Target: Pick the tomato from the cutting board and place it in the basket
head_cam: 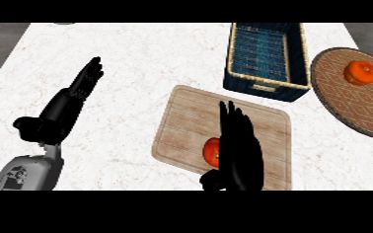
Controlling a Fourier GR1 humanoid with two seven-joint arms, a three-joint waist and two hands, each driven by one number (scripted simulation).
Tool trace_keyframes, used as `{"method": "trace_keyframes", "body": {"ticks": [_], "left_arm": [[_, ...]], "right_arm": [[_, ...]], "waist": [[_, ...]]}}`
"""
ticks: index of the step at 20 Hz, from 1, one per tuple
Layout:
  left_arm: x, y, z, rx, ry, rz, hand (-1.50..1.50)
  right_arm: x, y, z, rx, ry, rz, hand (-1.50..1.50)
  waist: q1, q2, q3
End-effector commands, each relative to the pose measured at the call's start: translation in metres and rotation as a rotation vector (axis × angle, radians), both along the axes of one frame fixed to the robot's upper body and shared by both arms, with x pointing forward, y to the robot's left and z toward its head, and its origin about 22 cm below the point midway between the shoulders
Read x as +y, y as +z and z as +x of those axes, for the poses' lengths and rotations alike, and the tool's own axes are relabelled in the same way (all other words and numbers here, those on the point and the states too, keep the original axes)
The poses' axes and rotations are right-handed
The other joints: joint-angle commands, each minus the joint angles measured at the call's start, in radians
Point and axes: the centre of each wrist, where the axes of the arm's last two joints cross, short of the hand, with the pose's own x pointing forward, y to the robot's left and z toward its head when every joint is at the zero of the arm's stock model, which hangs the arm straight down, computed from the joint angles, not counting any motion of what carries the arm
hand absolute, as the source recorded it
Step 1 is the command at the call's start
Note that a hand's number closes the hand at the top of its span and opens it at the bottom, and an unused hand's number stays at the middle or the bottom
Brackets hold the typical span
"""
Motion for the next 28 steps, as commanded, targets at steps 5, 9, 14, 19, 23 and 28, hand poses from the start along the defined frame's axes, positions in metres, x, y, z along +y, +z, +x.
{"method": "trace_keyframes", "body": {"ticks": [5,9,14,19,23,28], "left_arm": [[0.002,-0.008,-0.002,0.013,-0.018,-0.006,0.0],[-0.007,-0.001,-0.004,-0.003,0.006,0.0,0.0],[0.003,-0.009,-0.015,0.014,0.01,-0.009,0.0],[0.004,0.023,-0.003,-0.001,-0.006,-0.005,0.0],[0.008,-0.005,0.007,-0.001,-0.001,-0.001,0.0],[0.001,0.0,-0.013,-0.002,-0.005,0.009,0.0]], "right_arm": [[0.0,-0.026,0.026,0.086,-0.089,-0.019,-1.5],[0.0,-0.018,0.011,0.116,-0.088,-0.027,-1.5],[-0.011,-0.031,0.03,0.139,-0.059,0.011,-1.5],[0.006,-0.035,0.037,0.216,0.006,0.009,1.5],[0.003,-0.058,0.025,0.208,0.02,-0.015,1.5],[0.014,-0.079,0.013,0.204,0.1,-0.128,1.5]], "waist": [[0.002,0.001,0.0],[0.0,-0.001,0.0],[0.002,0.0,0.0],[0.004,0.0,0.0],[-0.001,0.001,0.0],[0.007,0.0,0.0]]}}
